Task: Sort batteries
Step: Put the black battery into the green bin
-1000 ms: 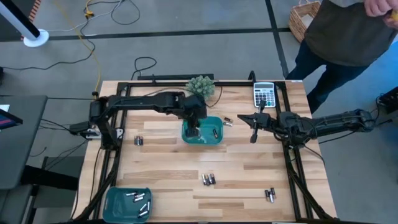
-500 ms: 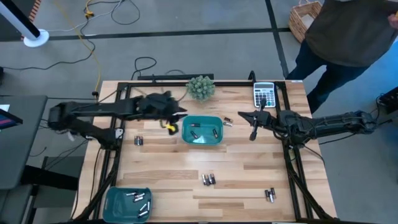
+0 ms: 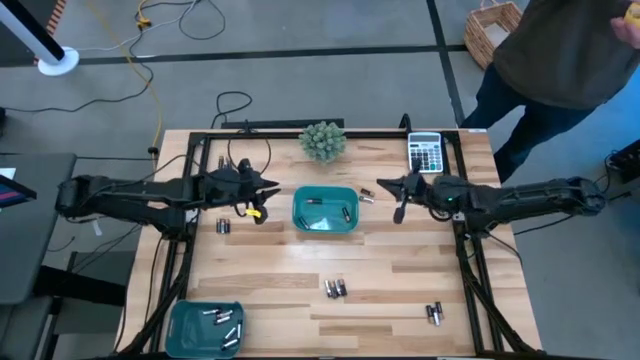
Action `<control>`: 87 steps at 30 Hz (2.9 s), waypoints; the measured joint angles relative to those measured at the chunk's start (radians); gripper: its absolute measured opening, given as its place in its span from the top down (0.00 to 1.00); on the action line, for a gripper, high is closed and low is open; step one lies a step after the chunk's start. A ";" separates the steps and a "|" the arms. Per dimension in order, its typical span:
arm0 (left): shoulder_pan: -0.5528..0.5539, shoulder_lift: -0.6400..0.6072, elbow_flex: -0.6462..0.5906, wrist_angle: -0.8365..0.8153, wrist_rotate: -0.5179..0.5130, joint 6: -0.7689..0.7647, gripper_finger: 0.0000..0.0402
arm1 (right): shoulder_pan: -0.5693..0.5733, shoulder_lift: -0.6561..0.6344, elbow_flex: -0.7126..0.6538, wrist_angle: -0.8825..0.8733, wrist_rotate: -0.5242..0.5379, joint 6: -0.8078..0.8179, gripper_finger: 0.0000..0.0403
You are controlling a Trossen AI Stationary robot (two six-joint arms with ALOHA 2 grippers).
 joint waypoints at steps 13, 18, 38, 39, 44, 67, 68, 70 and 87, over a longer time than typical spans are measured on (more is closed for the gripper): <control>0.019 -0.001 -0.109 0.226 0.005 0.044 0.82 | -0.035 0.269 0.057 -0.080 0.026 0.147 0.85; 0.024 -0.001 -0.111 0.227 0.005 0.043 0.82 | -0.064 0.307 0.060 -0.099 0.000 0.165 0.75; 0.108 -0.001 -0.192 0.345 0.085 0.041 0.82 | -0.209 0.502 0.060 -0.115 -0.132 0.145 0.68; 0.111 -0.001 -0.193 0.338 0.085 0.041 0.82 | -0.210 0.519 0.060 -0.102 -0.132 0.145 0.68; 0.115 -0.001 -0.193 0.333 0.086 0.040 0.82 | -0.243 0.597 0.059 -0.027 -0.161 0.125 0.68; 0.115 -0.001 -0.192 0.332 0.086 0.033 0.82 | -0.312 0.775 0.060 0.111 -0.214 0.101 0.81; 0.115 -0.001 -0.192 0.332 0.086 0.033 0.82 | -0.312 0.775 0.060 0.111 -0.214 0.101 0.83; 0.115 -0.001 -0.192 0.332 0.086 0.034 0.82 | -0.312 0.775 0.061 0.112 -0.213 0.101 0.87; 0.115 -0.001 -0.192 0.333 0.086 0.032 0.82 | -0.314 0.703 0.057 0.111 -0.206 0.111 0.92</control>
